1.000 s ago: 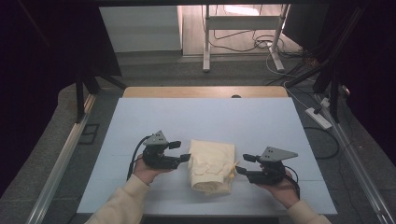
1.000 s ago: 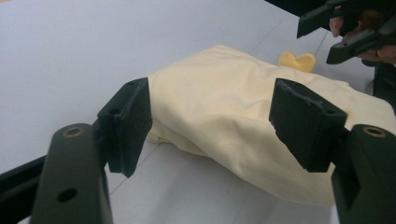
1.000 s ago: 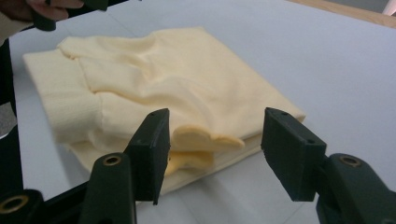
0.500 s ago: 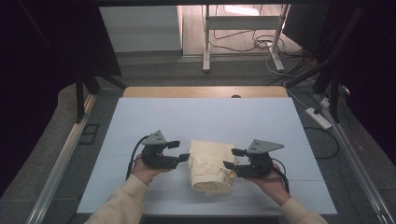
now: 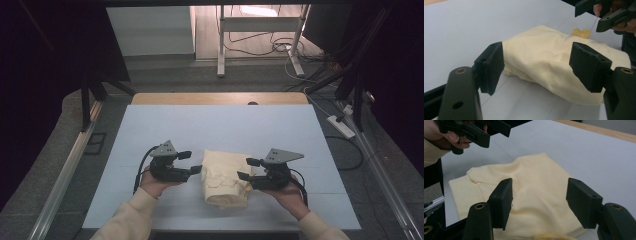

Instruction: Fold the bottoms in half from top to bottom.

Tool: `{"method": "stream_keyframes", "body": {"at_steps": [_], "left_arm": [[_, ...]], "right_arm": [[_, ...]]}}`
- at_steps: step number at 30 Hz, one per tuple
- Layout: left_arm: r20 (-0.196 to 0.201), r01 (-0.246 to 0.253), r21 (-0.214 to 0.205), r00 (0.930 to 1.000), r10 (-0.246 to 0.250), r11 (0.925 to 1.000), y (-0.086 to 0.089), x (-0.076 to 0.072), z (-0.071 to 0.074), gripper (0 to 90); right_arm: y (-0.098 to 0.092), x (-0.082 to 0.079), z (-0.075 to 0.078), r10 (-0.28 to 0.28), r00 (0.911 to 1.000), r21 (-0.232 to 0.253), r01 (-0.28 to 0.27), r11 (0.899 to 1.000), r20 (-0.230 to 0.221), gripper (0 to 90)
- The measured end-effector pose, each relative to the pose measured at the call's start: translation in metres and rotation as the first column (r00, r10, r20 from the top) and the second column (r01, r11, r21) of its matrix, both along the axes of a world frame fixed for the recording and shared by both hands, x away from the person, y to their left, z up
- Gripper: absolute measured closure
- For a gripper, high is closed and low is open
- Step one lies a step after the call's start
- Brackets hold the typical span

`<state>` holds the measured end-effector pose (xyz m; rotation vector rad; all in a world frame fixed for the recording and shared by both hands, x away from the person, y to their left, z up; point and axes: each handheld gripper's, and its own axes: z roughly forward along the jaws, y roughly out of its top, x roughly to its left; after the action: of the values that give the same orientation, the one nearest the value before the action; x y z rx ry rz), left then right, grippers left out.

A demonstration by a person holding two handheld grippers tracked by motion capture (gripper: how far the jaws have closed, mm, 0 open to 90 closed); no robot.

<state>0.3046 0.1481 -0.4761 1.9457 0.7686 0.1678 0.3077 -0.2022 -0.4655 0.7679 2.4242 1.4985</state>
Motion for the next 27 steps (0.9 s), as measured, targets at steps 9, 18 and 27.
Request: {"method": "stream_keyframes", "body": {"at_steps": [9,18,27], "left_arm": [[0.001,-0.018,0.001,0.9998,0.018,0.9998,0.012,-0.013,0.003,27.0],[0.019,-0.028,0.03,0.9994,0.028,0.9992,0.024,-0.031,0.001,26.4],[0.014,-0.039,0.04,0.9992,0.038,0.9984,0.033,-0.04,-0.003,25.9]], "right_arm": [[0.0,-0.004,0.004,0.012,0.9999,0.009,-0.012,1.0,-0.003,37.9],[-0.025,-0.014,0.005,-0.041,0.9988,0.007,0.041,0.999,0.027,37.6],[-0.062,-0.02,-0.001,-0.124,0.992,0.003,0.124,0.992,0.024,36.5]]}}
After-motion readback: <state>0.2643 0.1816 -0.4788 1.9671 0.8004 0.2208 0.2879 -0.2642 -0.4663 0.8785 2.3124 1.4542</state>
